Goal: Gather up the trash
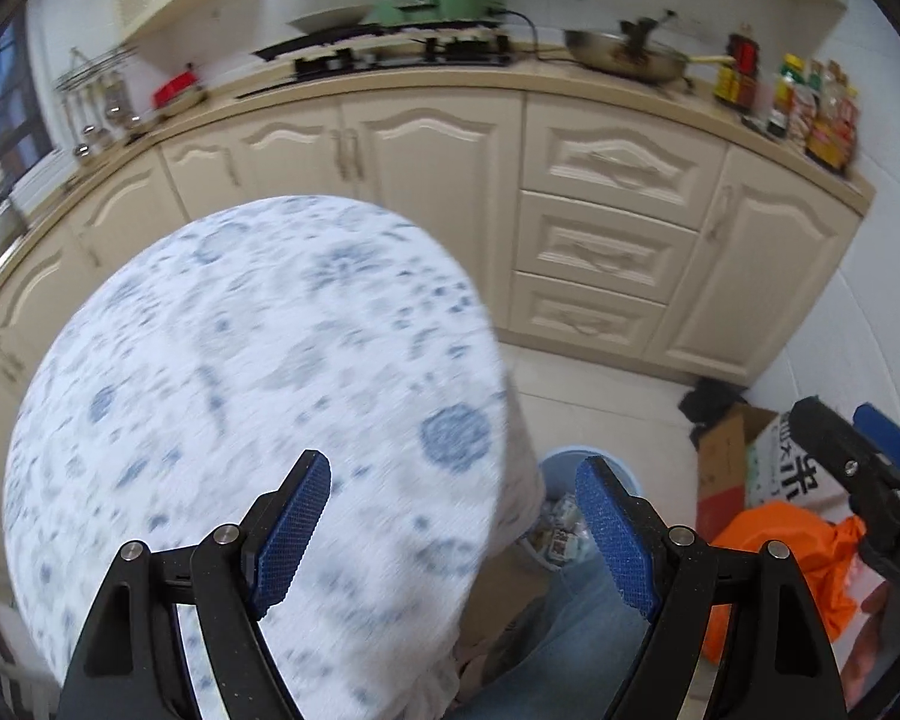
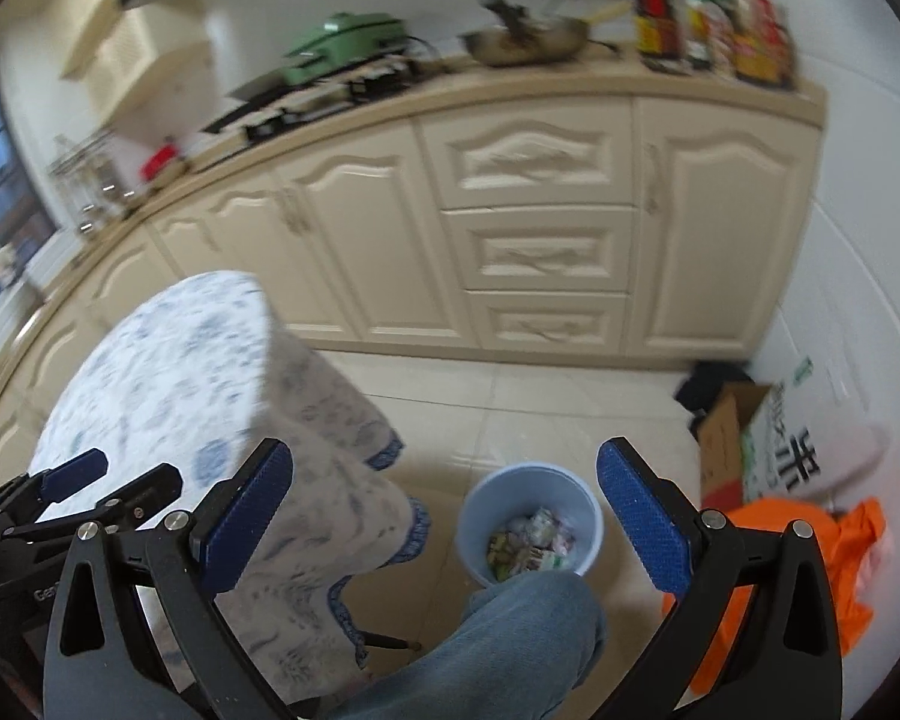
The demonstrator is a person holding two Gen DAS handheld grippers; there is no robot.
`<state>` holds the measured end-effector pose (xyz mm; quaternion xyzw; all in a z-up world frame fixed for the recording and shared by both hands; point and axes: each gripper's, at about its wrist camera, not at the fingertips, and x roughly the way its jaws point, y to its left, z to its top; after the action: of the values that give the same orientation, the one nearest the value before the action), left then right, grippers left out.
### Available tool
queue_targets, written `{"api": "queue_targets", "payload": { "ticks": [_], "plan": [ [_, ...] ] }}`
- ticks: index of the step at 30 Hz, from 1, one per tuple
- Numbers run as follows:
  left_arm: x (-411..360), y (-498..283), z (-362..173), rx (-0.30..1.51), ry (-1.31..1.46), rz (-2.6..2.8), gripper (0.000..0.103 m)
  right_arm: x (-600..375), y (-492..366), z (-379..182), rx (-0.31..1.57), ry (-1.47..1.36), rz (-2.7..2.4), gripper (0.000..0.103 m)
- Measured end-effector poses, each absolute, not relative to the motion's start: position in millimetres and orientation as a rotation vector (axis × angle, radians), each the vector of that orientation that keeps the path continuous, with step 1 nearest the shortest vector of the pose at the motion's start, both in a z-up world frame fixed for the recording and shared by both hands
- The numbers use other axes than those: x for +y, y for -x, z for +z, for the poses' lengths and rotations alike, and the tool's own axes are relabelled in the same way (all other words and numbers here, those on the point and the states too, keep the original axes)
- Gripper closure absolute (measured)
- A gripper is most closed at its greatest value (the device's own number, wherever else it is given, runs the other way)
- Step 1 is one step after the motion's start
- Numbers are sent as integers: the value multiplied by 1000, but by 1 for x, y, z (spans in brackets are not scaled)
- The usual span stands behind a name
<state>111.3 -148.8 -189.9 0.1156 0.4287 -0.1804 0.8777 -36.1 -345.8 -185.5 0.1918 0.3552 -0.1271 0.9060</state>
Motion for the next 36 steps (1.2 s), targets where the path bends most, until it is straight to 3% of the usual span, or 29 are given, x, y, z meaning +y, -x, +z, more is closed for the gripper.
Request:
{"api": "queue_targets", "payload": {
  "ticks": [17,20,26,36],
  "plan": [
    [-98,18,-93,581,-104,-63,23,-301,73,-111,488,-278,-62,0],
    [-94,42,-82,526,-74,-27,18,-292,81,-95,436,-244,-62,0],
    [-102,91,-72,408,-93,26,9,-274,86,-81,408,-172,-94,0],
    [-102,123,-87,362,-69,58,5,-265,97,-77,412,-142,-145,0]
  ]
}}
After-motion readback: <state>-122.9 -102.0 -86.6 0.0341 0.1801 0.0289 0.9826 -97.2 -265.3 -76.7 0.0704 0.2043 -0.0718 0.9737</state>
